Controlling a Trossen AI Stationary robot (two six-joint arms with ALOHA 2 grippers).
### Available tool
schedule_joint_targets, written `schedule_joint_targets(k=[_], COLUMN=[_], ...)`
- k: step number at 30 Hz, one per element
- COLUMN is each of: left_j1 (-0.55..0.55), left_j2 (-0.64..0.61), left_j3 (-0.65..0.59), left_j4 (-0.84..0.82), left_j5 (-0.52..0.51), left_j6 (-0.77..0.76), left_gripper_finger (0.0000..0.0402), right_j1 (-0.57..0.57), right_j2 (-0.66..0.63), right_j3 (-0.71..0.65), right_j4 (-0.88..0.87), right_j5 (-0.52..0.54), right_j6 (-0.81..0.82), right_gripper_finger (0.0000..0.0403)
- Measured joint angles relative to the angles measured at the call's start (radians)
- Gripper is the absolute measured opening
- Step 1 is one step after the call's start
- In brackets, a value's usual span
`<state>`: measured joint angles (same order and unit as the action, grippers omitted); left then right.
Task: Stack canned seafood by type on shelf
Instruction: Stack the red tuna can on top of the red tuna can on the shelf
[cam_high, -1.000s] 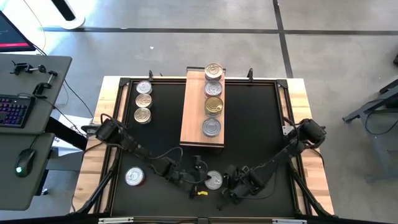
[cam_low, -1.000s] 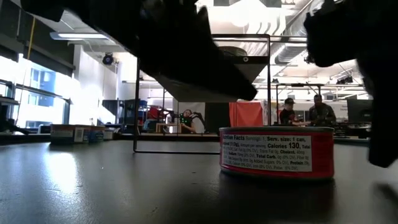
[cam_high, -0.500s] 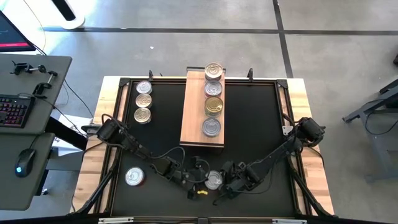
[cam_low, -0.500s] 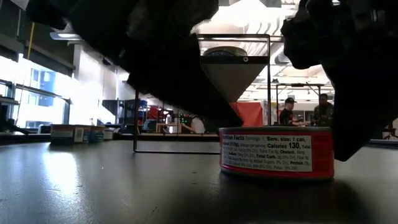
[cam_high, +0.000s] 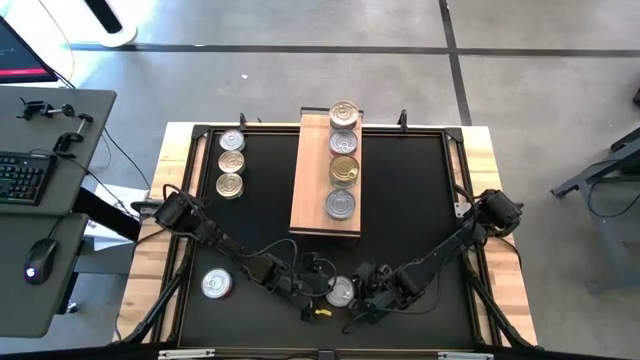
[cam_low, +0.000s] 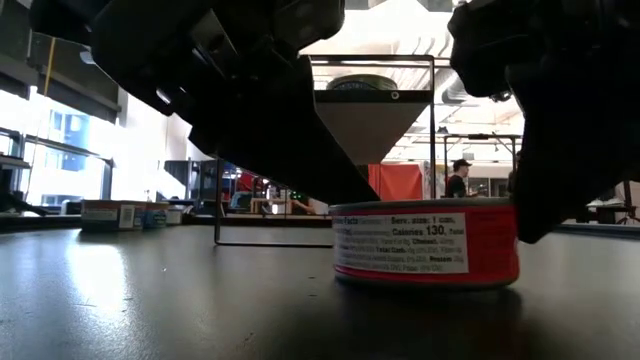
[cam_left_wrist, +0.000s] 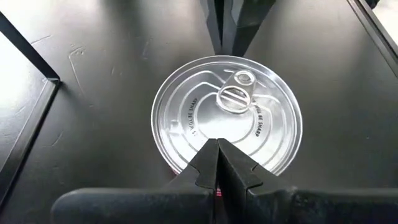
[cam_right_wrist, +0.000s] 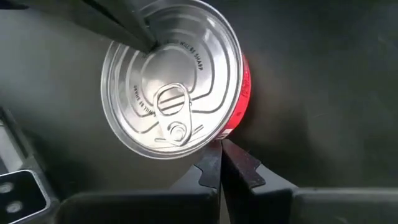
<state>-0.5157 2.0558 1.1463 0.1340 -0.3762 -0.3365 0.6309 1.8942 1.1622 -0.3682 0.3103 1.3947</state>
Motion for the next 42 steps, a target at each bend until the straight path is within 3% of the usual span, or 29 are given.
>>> schedule_joint_targets(k=[12, 20, 25, 30, 37, 40, 42], left_j1=[-0.026, -0.033, -0.042, -0.043, -0.034, -0.058, -0.094], left_j2=[-0.005, -0.015, -0.017, -0.051, -0.182, -0.241, -0.277], left_j3=[-0.003, -0.008, -0.007, -0.007, -0.006, -0.005, -0.005], left_j4=[-0.010, -0.032, -0.043, -0.171, -0.462, -0.536, -0.546], left_j5=[-0.017, 0.000, 0.007, 0.003, -0.070, -0.100, -0.137], left_j6=[-0.004, -0.003, -0.002, -0.007, -0.135, -0.216, -0.284], left_gripper_finger=[0.0000, 0.0000, 0.0000, 0.0000, 0.0000, 0.0000, 0.0000], right_j1=[0.014, 0.006, -0.011, -0.026, -0.050, -0.081, -0.098], right_j2=[-0.007, -0.010, -0.007, -0.023, -0.117, -0.138, -0.139], right_j3=[0.108, 0.132, 0.130, 0.127, 0.128, 0.128, 0.128], right_j4=[-0.010, 0.008, 0.016, 0.013, 0.013, 0.071, 0.145], right_j5=[0.013, 0.106, 0.106, 0.101, 0.091, 0.028, -0.072], right_j6=[-0.035, -0.061, -0.071, -0.159, -0.359, -0.457, -0.593], right_gripper_finger=[0.0000, 0.0000, 0.0000, 0.0000, 0.0000, 0.0002, 0.0013])
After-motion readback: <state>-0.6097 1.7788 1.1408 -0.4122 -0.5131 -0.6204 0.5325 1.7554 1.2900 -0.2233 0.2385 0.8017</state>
